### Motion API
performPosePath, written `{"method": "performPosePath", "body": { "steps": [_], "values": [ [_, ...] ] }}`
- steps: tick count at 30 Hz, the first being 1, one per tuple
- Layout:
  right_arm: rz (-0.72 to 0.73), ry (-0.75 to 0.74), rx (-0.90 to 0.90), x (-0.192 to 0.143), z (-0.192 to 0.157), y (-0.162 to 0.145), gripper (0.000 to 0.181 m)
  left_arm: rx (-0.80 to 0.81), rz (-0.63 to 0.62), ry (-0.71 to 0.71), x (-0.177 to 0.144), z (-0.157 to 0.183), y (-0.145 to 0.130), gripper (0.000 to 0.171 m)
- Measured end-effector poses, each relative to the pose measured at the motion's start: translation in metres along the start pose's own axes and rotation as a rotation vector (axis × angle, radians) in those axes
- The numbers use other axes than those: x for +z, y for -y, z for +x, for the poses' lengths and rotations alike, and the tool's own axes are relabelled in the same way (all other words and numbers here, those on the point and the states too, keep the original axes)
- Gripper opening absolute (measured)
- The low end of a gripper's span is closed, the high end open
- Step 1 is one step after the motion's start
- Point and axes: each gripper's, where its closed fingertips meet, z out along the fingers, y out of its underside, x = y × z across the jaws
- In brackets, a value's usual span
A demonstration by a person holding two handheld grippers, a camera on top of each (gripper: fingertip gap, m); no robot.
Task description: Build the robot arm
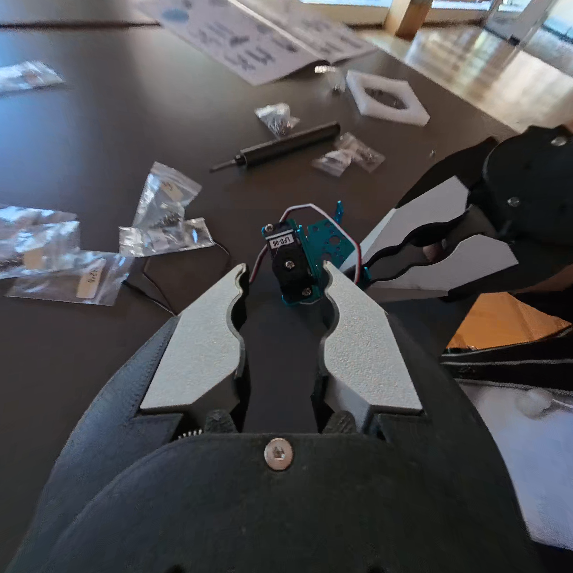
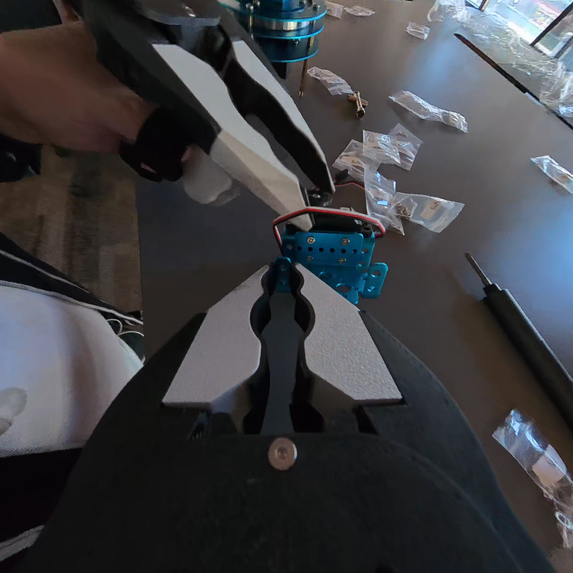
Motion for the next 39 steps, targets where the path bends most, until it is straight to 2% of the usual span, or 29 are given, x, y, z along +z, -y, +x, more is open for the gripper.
{"method": "performPosePath", "body": {
  "steps": [4,7,10,14,16,19,22,24,27,29,32,34,36,37,39],
  "values": [
    [-0.014,-0.040,-0.078,0.000,-0.007,-0.001,0.008,-0.016,-0.065,-0.033,0.009,0.004,-0.009,0.044],
    [-0.023,-0.069,-0.117,0.002,-0.008,-0.001,0.008,-0.021,-0.084,-0.085,0.013,0.009,-0.008,0.030],
    [-0.040,-0.046,-0.115,0.006,-0.013,-0.002,0.009,0.007,-0.109,-0.107,0.013,0.011,-0.009,0.028],
    [-0.026,0.097,-0.008,-0.010,-0.025,0.000,0.033,0.103,-0.177,-0.112,0.008,0.006,-0.011,0.027],
    [-0.052,0.094,0.080,-0.029,-0.005,-0.007,0.037,0.162,-0.214,-0.110,0.003,0.001,-0.013,0.027],
    [-0.135,0.099,0.187,-0.054,0.042,-0.025,0.044,0.234,-0.284,-0.144,-0.004,-0.004,-0.017,0.027],
    [-0.198,0.019,0.112,-0.061,0.107,-0.037,0.038,0.335,-0.300,-0.130,-0.005,-0.012,-0.016,0.027],
    [-0.207,0.065,0.094,-0.055,0.121,-0.033,0.035,0.402,-0.300,-0.077,-0.004,-0.018,-0.016,0.027],
    [-0.003,0.271,0.261,-0.038,0.083,0.025,0.030,0.507,-0.288,-0.008,-0.002,-0.017,-0.017,0.027],
    [0.020,0.291,0.395,-0.025,0.071,0.037,0.030,0.609,-0.269,0.057,0.001,-0.015,-0.016,0.026],
    [-0.010,0.356,0.598,-0.006,0.060,0.030,0.034,0.720,-0.221,0.147,0.004,-0.008,-0.011,0.026],
    [-0.073,0.480,0.708,0.000,0.044,0.019,0.031,0.746,-0.209,0.212,0.008,-0.005,-0.007,0.026],
    [-0.126,0.577,0.741,-0.002,0.028,0.008,0.025,0.761,-0.202,0.279,0.011,-0.003,-0.004,0.025],
    [-0.121,0.611,0.731,-0.003,0.023,0.007,0.018,0.779,-0.197,0.308,0.013,0.000,-0.003,0.025],
    [-0.111,0.633,0.717,-0.006,0.020,0.003,0.017,0.851,-0.182,0.375,0.016,0.007,0.000,0.025]
  ]
}}
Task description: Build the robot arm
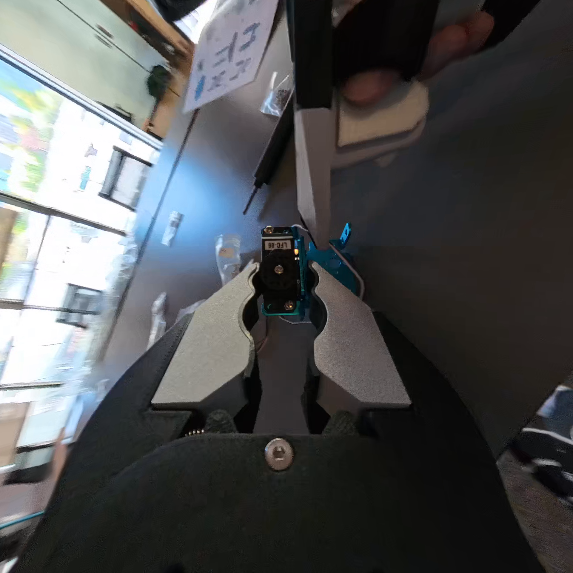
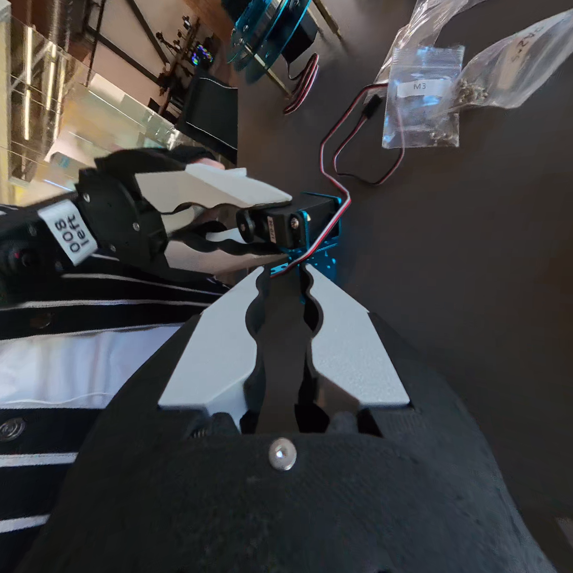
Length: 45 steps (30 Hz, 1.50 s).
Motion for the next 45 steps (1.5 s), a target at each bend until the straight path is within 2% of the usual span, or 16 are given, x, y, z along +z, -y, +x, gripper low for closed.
{"method": "performPosePath", "body": {
  "steps": [3,5,9,14,17,21,35,37,40,43,45],
  "values": [
    [0.031,0.103,0.047,-0.013,-0.008,0.001,0.022,0.158,-0.023,0.166,-0.002,0.003,0.010,0.025],
    [0.064,0.106,0.004,-0.024,-0.005,0.005,0.019,0.251,-0.053,0.265,-0.004,0.006,0.016,0.025],
    [-0.060,-0.045,-0.304,-0.031,0.008,-0.006,0.027,0.299,-0.116,0.344,-0.004,0.013,0.023,0.025],
    [-0.112,-0.140,-0.760,-0.035,0.001,-0.002,0.027,0.353,-0.162,0.402,0.000,0.015,0.029,0.027],
    [-0.201,-0.193,-0.894,-0.037,0.009,-0.005,0.025,0.377,-0.172,0.397,0.004,0.022,0.032,0.037],
    [-0.255,-0.201,-0.904,-0.034,0.015,-0.009,0.025,0.316,-0.171,0.366,0.005,0.024,0.035,0.036],
    [-0.199,-0.215,-0.849,-0.039,0.006,-0.009,0.032,0.257,-0.221,0.351,0.007,0.023,0.038,0.036],
    [-0.181,-0.226,-0.827,-0.041,0.005,-0.008,0.034,0.255,-0.214,0.345,0.006,0.025,0.041,0.035],
    [-0.145,-0.255,-0.727,-0.050,0.004,-0.010,0.046,0.226,-0.190,0.316,0.005,0.035,0.049,0.032],
    [-0.033,-0.213,-0.641,-0.059,-0.008,-0.017,0.044,0.194,-0.184,0.302,0.005,0.043,0.053,0.038],
    [0.022,-0.239,-0.611,-0.065,-0.006,-0.019,0.043,0.174,-0.180,0.297,0.005,0.044,0.053,0.038]
  ]
}}
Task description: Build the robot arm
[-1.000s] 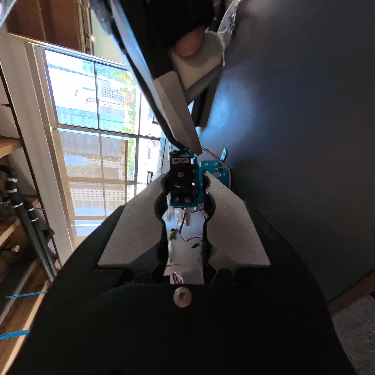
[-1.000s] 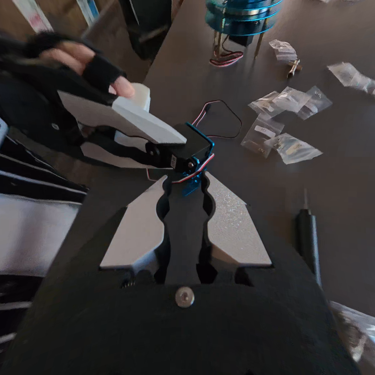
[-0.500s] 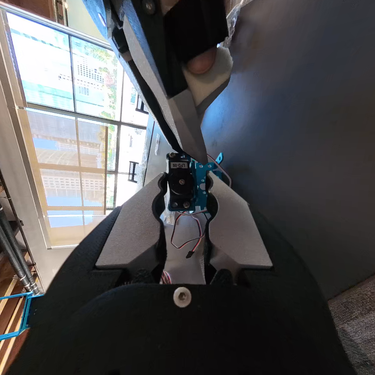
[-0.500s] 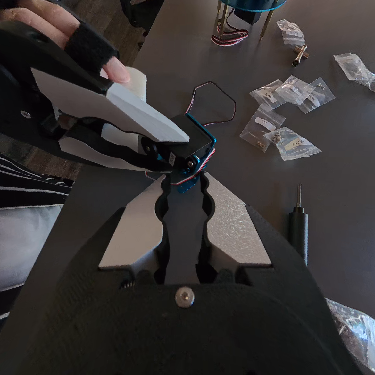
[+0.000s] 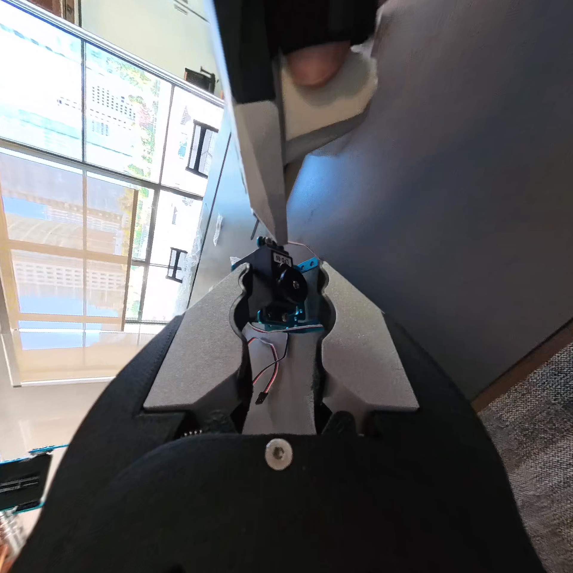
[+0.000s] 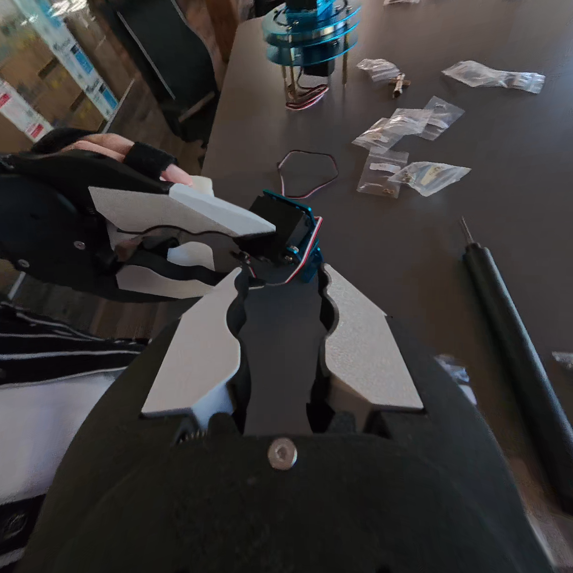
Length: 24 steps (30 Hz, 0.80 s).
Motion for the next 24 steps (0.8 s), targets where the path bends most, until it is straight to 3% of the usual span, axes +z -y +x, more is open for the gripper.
{"method": "performPosePath", "body": {
  "steps": [8,12,18,20,24],
  "values": [
    [0.026,-0.060,0.110,-0.012,-0.001,-0.010,0.043,-0.206,0.096,-0.102,-0.020,-0.005,0.016,0.036],
    [0.033,-0.055,0.150,-0.016,-0.015,-0.012,0.040,-0.487,0.186,-0.199,-0.042,-0.032,0.020,0.033],
    [0.073,-0.099,0.266,-0.017,-0.029,-0.015,0.033,-0.803,0.308,-0.558,-0.047,-0.063,-0.010,0.023],
    [0.099,-0.114,0.303,-0.013,-0.031,-0.014,0.031,-0.831,0.335,-0.657,-0.039,-0.066,-0.021,0.024],
    [0.117,-0.167,0.320,-0.001,-0.034,-0.012,0.027,-0.823,0.363,-0.717,-0.015,-0.079,-0.039,0.024]
  ]
}}
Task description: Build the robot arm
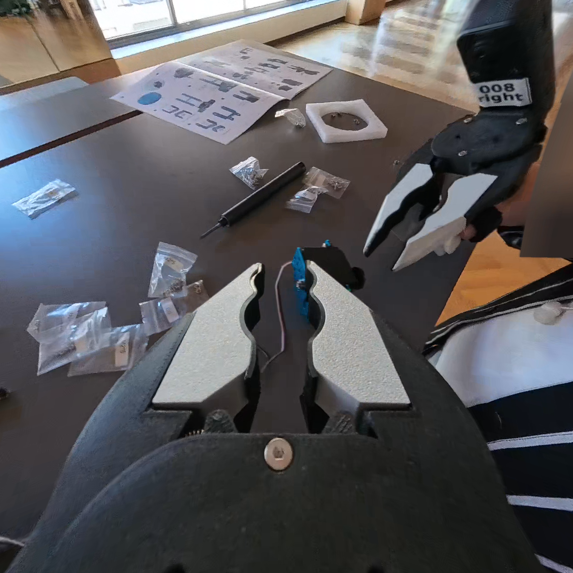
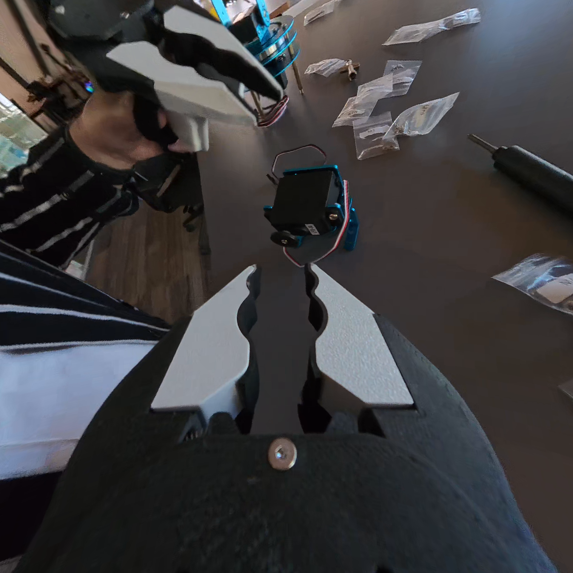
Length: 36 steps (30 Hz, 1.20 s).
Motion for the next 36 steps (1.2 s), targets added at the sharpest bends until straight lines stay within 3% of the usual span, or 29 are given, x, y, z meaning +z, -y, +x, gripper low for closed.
{"method": "performPosePath", "body": {
  "steps": [8,11,22,32,36],
  "values": [
    [0.048,-0.171,0.022,0.018,0.004,0.007,0.029,0.092,-0.033,-0.209,0.026,-0.011,-0.008,0.025],
    [0.028,-0.189,0.034,0.027,0.001,0.005,0.036,0.073,-0.015,-0.294,0.032,-0.010,-0.007,0.025],
    [-0.028,-0.323,-0.055,0.024,0.008,0.003,0.037,-0.042,0.015,-0.485,0.028,-0.007,-0.002,0.018],
    [0.276,-0.090,0.248,-0.003,0.027,0.034,0.011,-0.335,-0.074,-0.743,0.046,0.012,0.019,0.014],
    [0.214,0.031,0.385,0.001,0.035,0.025,0.008,-0.375,-0.146,-0.777,0.059,0.016,0.013,0.013]
  ]
}}
